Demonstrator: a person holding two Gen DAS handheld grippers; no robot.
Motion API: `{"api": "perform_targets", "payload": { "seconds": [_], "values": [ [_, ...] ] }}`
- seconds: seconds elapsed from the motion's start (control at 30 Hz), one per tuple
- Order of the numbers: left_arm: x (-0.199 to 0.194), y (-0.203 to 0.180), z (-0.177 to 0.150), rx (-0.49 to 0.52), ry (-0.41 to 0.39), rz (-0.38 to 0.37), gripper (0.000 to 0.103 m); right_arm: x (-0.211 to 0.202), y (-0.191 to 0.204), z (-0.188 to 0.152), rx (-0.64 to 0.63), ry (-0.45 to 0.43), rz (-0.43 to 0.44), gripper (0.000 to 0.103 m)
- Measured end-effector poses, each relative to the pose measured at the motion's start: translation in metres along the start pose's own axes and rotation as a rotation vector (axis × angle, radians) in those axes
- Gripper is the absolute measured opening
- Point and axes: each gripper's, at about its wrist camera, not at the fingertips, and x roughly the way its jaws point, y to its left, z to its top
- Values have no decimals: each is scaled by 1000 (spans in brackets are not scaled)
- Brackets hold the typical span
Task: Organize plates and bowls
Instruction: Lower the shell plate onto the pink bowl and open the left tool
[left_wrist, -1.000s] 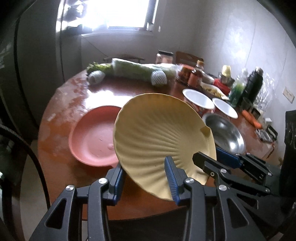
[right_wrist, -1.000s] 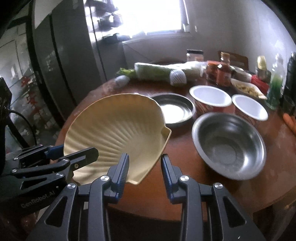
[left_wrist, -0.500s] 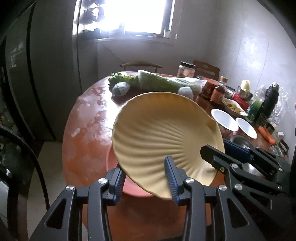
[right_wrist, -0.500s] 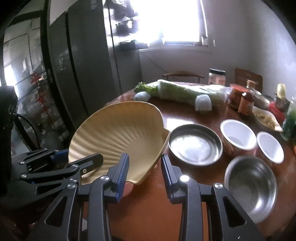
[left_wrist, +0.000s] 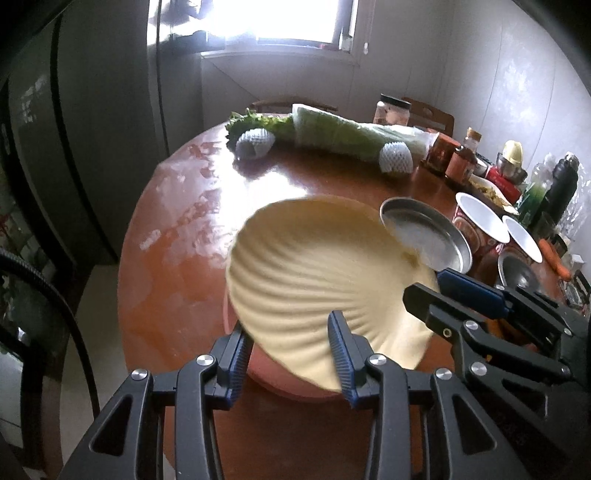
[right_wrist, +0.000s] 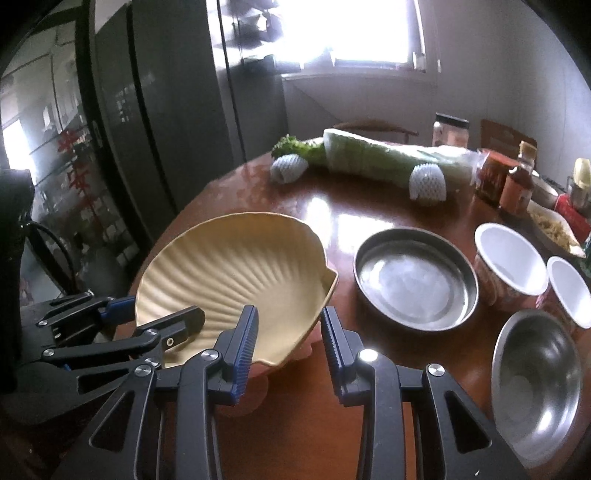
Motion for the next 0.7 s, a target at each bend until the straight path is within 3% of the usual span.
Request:
{"api": "perform_targets", "payload": {
  "seconds": [0.7],
  "values": [
    [1, 7, -11, -21, 24, -1, 41, 16, -19, -10, 51, 47, -9, 37]
  ]
}}
